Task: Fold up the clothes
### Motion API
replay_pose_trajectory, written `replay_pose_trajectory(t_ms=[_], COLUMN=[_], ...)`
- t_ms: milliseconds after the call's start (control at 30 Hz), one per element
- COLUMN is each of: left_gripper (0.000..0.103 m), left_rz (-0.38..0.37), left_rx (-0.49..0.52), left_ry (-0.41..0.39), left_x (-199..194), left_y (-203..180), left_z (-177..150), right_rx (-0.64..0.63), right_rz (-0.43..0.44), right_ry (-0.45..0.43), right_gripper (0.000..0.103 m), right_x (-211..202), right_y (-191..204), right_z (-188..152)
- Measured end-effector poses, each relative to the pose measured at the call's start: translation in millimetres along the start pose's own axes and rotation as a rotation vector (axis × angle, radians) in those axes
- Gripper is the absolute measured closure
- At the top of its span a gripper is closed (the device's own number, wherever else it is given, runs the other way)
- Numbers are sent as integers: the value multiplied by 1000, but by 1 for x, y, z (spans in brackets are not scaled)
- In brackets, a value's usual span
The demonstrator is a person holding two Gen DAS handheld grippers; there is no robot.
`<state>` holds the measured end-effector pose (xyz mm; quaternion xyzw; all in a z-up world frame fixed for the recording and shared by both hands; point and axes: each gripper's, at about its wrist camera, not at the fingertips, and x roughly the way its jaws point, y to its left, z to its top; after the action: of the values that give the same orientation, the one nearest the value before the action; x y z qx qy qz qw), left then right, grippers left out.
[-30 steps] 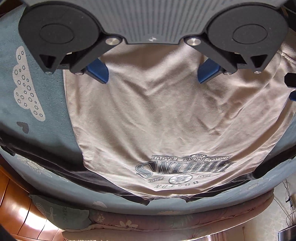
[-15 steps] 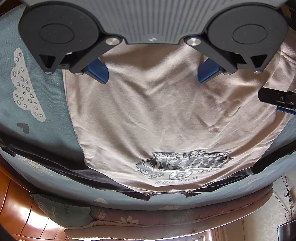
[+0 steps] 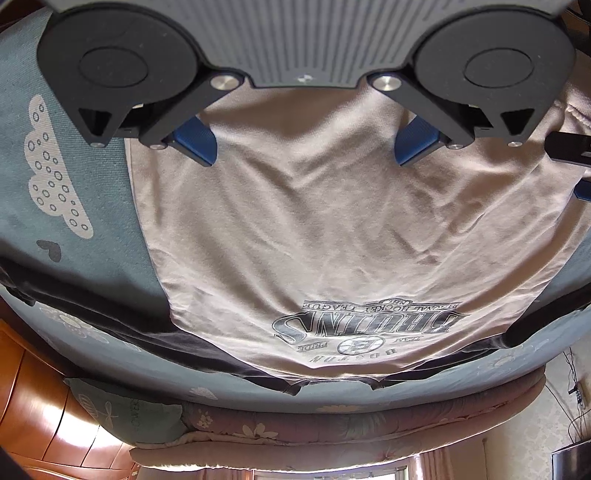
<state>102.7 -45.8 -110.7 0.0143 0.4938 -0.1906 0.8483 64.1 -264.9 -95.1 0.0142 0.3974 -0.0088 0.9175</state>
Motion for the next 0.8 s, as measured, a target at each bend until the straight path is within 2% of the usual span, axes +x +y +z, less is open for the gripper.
replay_pose_trajectory(t_ms=[267, 400, 467, 500, 600, 667, 800], left_gripper=[1, 1, 1, 1, 1, 1, 1], left_rz=[37, 13, -40, -71, -131, -140, -154], left_rx=[65, 56, -20, -71, -187, -246, -349], left_ry=[-32, -31, -34, -44, -118, -160, -201], left_x=[-6, -9, -14, -17, -32, -41, -42], left_y=[-9, -6, 7, 16, 42, 61, 103], left_z=[-17, -17, -11, -6, 13, 30, 64], right_rx=[-2, 21, 74, 85, 29, -17, -82], right_rz=[-3, 7, 49, 77, 146, 209, 311], right_ry=[-7, 42, 36, 6, -68, -81, -15], right_gripper=[0, 0, 0, 0, 0, 0, 0], right_x=[-1, -7, -20, -28, -37, -25, 30], right_y=[1, -1, -4, -4, 3, 9, 28], right_z=[-2, 7, 18, 27, 63, 91, 128])
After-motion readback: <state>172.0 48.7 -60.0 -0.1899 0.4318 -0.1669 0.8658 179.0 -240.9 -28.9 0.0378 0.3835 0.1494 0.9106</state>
